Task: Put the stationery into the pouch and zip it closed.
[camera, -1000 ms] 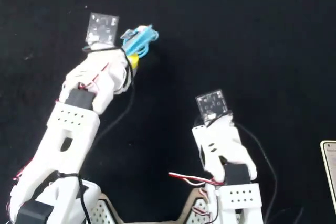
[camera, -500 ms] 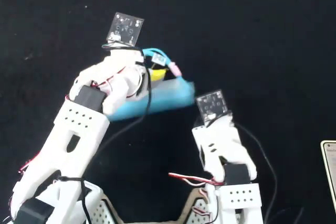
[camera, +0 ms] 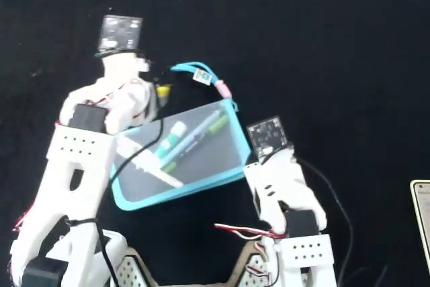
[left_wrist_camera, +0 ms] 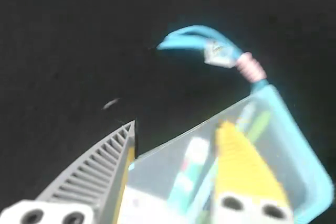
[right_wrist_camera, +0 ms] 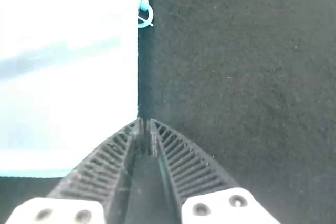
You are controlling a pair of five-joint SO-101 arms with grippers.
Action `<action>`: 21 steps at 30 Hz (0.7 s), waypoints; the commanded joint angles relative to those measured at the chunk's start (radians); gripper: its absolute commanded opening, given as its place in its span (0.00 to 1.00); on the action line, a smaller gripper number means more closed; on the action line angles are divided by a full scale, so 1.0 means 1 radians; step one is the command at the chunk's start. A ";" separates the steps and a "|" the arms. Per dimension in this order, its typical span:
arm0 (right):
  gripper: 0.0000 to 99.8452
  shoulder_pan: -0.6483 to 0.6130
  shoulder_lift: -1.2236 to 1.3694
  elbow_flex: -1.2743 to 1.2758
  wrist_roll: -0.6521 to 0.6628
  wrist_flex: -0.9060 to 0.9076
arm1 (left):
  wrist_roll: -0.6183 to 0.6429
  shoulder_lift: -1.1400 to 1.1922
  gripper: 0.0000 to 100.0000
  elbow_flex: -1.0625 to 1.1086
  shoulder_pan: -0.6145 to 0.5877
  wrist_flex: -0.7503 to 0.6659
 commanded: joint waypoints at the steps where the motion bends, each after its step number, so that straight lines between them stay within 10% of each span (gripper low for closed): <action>1: 0.02 -0.008 -0.015 -0.001 -0.008 -0.068 | 0.011 -0.094 0.02 -0.015 -0.107 0.075; 21: 0.01 0.091 -0.015 -0.048 -0.058 0.043 | -0.249 -1.109 0.07 0.863 -0.479 0.130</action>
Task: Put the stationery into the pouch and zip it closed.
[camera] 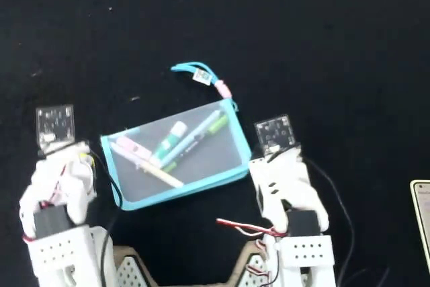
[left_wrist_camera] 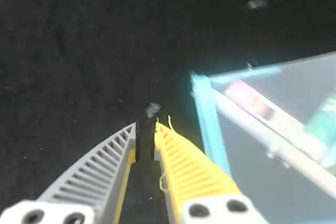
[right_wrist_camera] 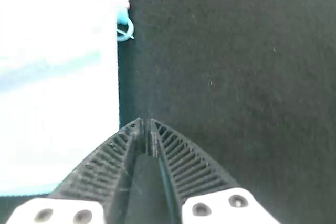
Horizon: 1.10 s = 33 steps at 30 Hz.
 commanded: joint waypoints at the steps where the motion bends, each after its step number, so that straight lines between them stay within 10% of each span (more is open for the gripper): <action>1: 0.01 0.031 -0.013 -0.077 -0.071 0.141 | -0.012 -0.190 0.07 0.094 -0.015 0.008; 8: 0.01 0.032 -0.013 -0.206 -0.170 0.451 | -0.006 -0.269 0.07 0.188 -0.008 0.163; 33: 0.01 0.032 -0.013 -0.022 -0.164 0.382 | -0.009 -0.295 0.07 0.334 -0.012 0.196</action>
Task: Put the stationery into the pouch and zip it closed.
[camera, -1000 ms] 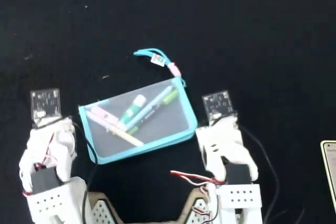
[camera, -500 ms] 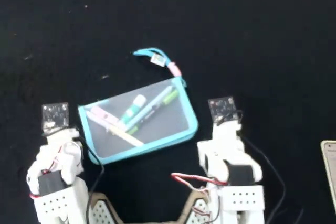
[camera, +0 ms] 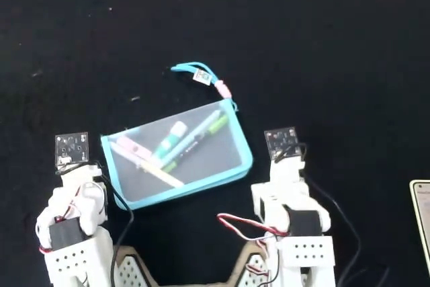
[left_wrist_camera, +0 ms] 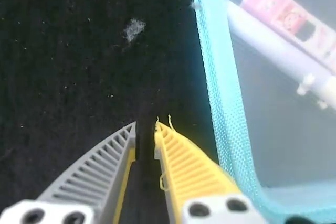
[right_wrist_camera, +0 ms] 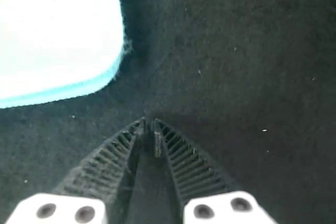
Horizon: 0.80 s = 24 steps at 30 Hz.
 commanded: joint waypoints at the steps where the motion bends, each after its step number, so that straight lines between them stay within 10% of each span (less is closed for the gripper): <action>1: 0.01 0.012 -0.013 -0.005 -0.003 -0.020 | -0.009 -0.008 0.07 0.025 -0.005 0.005; 24: 0.01 0.121 -0.285 0.005 -0.002 0.117 | -0.008 -0.014 0.07 0.025 0.001 0.005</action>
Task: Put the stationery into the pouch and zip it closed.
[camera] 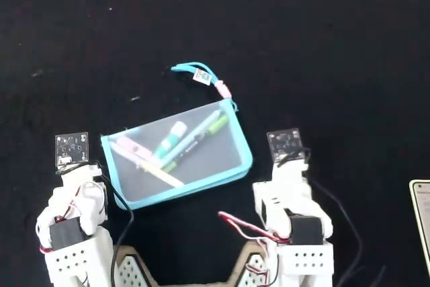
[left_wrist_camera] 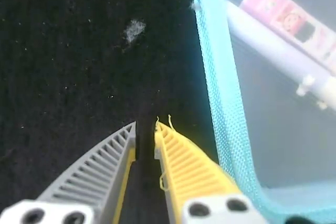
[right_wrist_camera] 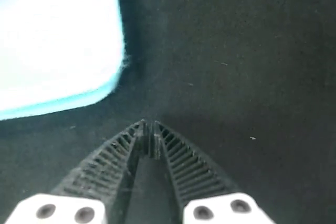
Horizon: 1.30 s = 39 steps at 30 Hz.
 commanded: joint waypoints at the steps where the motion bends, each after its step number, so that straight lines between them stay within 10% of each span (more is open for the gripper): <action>1: 0.01 0.118 -0.097 -0.005 -0.002 0.012 | -0.008 -0.011 0.07 0.025 0.001 0.005; 14: 0.01 0.147 -0.097 -0.005 -0.002 0.011 | -0.008 -0.008 0.07 0.025 0.196 0.005; 39: 0.01 0.147 -0.096 -0.005 -0.002 0.011 | -0.008 -0.006 0.07 0.025 0.202 0.005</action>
